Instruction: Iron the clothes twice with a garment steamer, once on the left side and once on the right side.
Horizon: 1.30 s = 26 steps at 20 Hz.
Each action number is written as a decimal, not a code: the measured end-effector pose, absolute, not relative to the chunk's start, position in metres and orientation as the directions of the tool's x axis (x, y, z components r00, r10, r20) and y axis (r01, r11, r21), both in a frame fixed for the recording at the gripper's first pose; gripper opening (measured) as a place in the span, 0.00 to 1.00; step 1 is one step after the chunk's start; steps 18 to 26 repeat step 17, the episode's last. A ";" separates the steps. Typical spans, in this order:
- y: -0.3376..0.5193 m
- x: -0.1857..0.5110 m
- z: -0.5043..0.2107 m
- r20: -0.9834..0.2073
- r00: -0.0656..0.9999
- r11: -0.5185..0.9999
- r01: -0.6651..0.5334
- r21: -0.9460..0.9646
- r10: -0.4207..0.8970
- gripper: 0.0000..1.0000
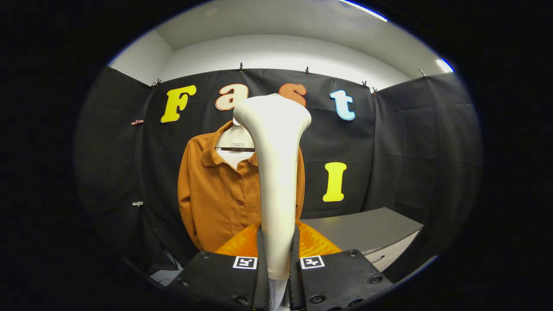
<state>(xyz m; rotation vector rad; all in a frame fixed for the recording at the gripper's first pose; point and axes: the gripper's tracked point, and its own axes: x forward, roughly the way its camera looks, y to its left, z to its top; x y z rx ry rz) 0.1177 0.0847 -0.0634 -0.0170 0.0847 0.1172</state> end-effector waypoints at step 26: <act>0.087 0.118 -0.065 -0.090 0.989 0.993 -0.121 -0.007 0.120 0.21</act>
